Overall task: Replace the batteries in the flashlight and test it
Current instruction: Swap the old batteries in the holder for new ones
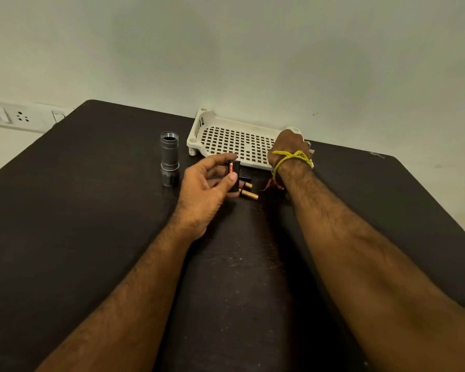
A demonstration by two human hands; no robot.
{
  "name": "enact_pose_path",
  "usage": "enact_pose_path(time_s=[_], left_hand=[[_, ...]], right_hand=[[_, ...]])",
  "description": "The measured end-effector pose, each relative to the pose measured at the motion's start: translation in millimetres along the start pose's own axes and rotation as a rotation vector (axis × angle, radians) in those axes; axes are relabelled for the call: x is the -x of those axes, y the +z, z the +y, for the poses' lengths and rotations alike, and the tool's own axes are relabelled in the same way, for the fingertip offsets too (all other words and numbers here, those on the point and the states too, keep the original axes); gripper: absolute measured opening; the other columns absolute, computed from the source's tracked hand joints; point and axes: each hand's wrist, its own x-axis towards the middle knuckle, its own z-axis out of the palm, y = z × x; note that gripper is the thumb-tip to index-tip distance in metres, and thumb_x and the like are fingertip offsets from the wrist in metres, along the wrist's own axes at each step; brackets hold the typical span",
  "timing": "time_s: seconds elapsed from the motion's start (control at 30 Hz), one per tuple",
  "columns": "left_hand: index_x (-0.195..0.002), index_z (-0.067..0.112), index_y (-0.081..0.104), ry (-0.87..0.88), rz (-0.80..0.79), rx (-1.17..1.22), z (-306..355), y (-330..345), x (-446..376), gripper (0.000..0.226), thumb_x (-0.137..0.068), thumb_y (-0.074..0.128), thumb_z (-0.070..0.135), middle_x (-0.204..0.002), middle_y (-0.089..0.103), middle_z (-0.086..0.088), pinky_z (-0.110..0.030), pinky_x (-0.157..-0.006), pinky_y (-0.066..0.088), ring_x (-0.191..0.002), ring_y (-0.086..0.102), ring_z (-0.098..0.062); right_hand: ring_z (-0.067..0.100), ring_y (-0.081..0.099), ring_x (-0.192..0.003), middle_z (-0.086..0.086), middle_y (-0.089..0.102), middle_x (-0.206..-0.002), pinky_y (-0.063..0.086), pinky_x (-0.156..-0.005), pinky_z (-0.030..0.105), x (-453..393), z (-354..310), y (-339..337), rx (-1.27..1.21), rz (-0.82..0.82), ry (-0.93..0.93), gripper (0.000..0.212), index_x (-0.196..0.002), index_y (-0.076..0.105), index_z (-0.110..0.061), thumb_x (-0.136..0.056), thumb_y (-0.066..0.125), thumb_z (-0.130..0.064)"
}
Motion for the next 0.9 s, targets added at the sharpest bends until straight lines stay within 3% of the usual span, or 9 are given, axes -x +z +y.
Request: enact_pose_path(time_s=[0.23, 0.4, 0.5, 0.6, 0.7, 0.9], left_hand=[[-0.131, 0.005, 0.058, -0.015, -0.043, -0.006, 0, -2, 0, 0.036, -0.099, 0.049, -0.01, -0.106, 0.069, -0.021, -0.03, -0.074, 0.063, -0.086, 0.074, -0.018], [-0.127, 0.006, 0.06, -0.038, -0.058, 0.023, -2, -6, -2, 0.031, -0.102, 0.045, -0.005, -0.096, 0.073, -0.014, -0.033, -0.072, 0.063, -0.082, 0.075, -0.023], [-0.124, 0.007, 0.062, -0.042, -0.06, 0.013, -2, -5, -1, 0.03, -0.102, 0.045, -0.005, -0.091, 0.075, -0.01, -0.031, -0.069, 0.063, -0.079, 0.075, -0.023], [-0.123, 0.007, 0.063, -0.053, -0.052, 0.022, 0, -5, -1, 0.03, -0.101, 0.046, -0.005, -0.093, 0.075, -0.013, -0.031, -0.068, 0.062, -0.078, 0.075, -0.023], [-0.123, 0.006, 0.063, -0.06, -0.05, 0.042, 1, -6, -2, 0.028, -0.101, 0.048, -0.004, -0.094, 0.075, -0.012, -0.032, -0.069, 0.062, -0.08, 0.076, -0.024], [-0.123, 0.007, 0.061, -0.017, -0.055, 0.057, -3, -8, -4, 0.027, -0.099, 0.054, -0.002, -0.095, 0.072, -0.011, -0.034, -0.073, 0.063, -0.08, 0.075, -0.021]], right_hand=[[0.042, 0.062, -0.117, 0.022, 0.06, -0.128, 0.054, -0.092, 0.044, -10, -1, 4, -0.093, 0.044, 0.092, 0.03, -0.12, 0.06, 0.001, -0.09, 0.058, -0.006], [0.032, 0.068, -0.101, 0.013, 0.075, -0.1, 0.052, -0.087, 0.034, 24, -8, 6, -0.454, 0.196, 0.019, 0.017, -0.098, 0.073, -0.006, -0.087, 0.067, -0.017], [0.017, 0.066, -0.079, -0.001, 0.07, -0.081, 0.053, -0.082, 0.03, 65, -7, 15, -0.708, 0.267, -0.112, 0.019, -0.104, 0.074, -0.013, -0.086, 0.068, -0.014], [0.012, 0.065, -0.076, -0.003, 0.069, -0.083, 0.055, -0.075, 0.027, 90, -1, 23, -0.85, 0.25, -0.182, 0.026, -0.112, 0.073, -0.016, -0.088, 0.067, -0.007], [0.013, 0.069, -0.075, -0.004, 0.069, -0.077, 0.059, -0.069, 0.027, 93, 5, 26, -1.038, 0.219, -0.136, 0.024, -0.108, 0.073, -0.019, -0.089, 0.068, -0.006], [0.016, 0.07, -0.079, 0.008, 0.071, -0.086, 0.06, -0.072, 0.028, 96, 4, 32, -1.291, 0.23, -0.152, 0.023, -0.107, 0.069, -0.013, -0.089, 0.067, 0.0]])
